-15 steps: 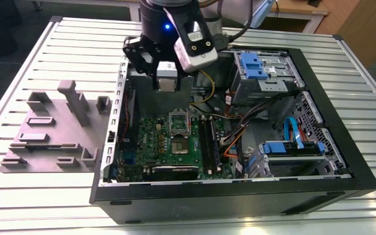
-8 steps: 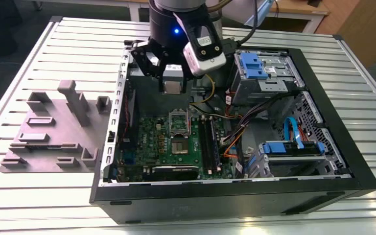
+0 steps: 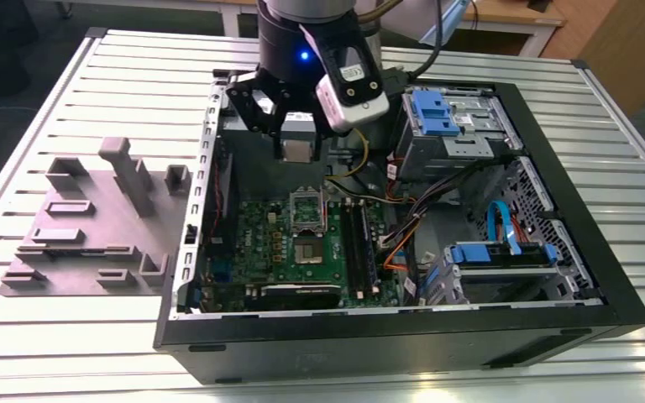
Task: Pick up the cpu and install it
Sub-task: 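Pick up the cpu and move it towards the insertion slot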
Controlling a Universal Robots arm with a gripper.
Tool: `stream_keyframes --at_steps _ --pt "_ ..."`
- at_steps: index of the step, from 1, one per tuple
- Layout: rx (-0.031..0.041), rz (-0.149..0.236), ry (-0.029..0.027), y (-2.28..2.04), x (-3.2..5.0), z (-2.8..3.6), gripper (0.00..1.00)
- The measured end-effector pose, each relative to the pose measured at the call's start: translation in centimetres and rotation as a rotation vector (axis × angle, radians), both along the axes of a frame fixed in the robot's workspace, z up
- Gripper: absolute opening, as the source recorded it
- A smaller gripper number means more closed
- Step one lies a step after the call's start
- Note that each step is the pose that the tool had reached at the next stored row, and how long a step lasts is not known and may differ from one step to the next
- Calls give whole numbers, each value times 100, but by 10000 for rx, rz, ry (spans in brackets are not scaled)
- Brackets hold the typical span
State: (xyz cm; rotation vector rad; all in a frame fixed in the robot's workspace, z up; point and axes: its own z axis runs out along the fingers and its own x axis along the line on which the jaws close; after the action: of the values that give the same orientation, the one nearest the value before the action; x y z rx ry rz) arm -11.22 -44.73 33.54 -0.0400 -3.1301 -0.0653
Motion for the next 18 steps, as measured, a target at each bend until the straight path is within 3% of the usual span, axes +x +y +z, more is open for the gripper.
stream_keyframes --at_steps 9,18 --pt "0 -1 12 -18 21 -151 47" --pt "0 -1 103 -37 145 -256 47"
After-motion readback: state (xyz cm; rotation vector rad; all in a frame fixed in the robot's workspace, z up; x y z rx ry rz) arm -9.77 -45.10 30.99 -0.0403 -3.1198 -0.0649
